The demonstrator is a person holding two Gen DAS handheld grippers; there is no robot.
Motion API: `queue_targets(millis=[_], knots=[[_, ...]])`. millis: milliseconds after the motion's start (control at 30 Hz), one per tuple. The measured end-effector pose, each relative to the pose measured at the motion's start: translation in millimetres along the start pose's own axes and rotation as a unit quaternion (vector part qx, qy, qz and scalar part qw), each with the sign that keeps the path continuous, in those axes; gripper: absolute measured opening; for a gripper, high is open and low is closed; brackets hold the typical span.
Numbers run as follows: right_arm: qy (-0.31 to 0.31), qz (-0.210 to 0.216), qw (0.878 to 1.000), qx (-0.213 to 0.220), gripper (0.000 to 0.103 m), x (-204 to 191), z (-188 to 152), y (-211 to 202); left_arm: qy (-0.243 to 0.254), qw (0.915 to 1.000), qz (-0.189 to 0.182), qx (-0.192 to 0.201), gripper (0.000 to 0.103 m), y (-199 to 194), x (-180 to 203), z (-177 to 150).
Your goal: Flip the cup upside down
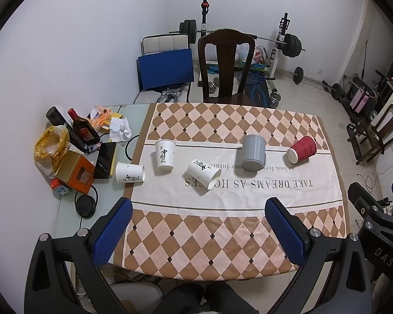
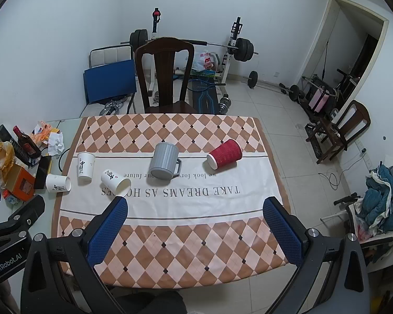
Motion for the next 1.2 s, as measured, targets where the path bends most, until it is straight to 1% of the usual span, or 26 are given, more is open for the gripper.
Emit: queue_targets(millis=[300, 333, 367, 467, 567, 700, 767, 867, 1067, 1200], knots=[[0.0, 0.0, 1.0, -0.002, 0.103, -1.6, -0.4, 1.5, 0.0, 1.0, 0.002, -0.001, 0.103, 1.8, -1.2, -0.7], [0.0, 0.0, 1.0, -0.005, 0.103, -1.0, -4.4, 3.8, 0.0, 1.0, 0.006, 0.0, 0.103, 3.2, -2.0, -2.7], [-0.001, 0.001, 1.0, -0.008, 0.103, 1.5, -22.5, 11.4, -0.001, 0.9999, 0.01, -0.001, 0.103, 6.9, -3.4, -5.9], [-0.005, 0.006, 0.999, -0.035, 0.103, -9.8, -39.6, 39.4, -0.002, 0.9994, 0.033, -0.009, 0.103, 25.0, -14.3, -14.4], [-0.012, 0.018, 0.997, -0.075, 0.103, -28.2, -63.0, 76.3, 0.0, 0.9972, 0.065, -0.038, 0.103, 60.8, -35.0, -24.5], [-0.019, 0.031, 0.99, -0.134, 0.103, -58.7, -95.0, 130.2, -0.002, 0.9912, 0.105, -0.081, 0.103, 106.5, -66.7, -42.4], [-0.025, 0.032, 0.986, -0.16, 0.103, -76.5, -102.9, 162.3, -0.005, 0.9872, 0.117, -0.108, 0.103, 131.2, -82.5, -46.1], [-0.032, 0.04, 0.979, -0.199, 0.103, -102.0, -128.3, 199.6, -0.01, 0.9815, 0.13, -0.14, 0.103, 169.7, -107.0, -50.9], [-0.046, 0.048, 0.964, -0.259, 0.103, -148.7, -168.2, 265.9, -0.009, 0.9715, 0.138, -0.192, 0.103, 242.9, -138.6, -63.0], [-0.053, 0.049, 0.955, -0.288, 0.103, -173.6, -190.4, 295.3, -0.025, 0.9657, 0.126, -0.225, 0.103, 285.0, -151.2, -71.4]])
Point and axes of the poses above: each gripper's, at about its wrist camera, not at the fingertips, and y roughly the way its jaws point, x to its right, z to its top, the point moved 7 cm from there along y, roughly the way its jaws point, and after that the axes turned 11 degrees about x, right-handed, at the moved point
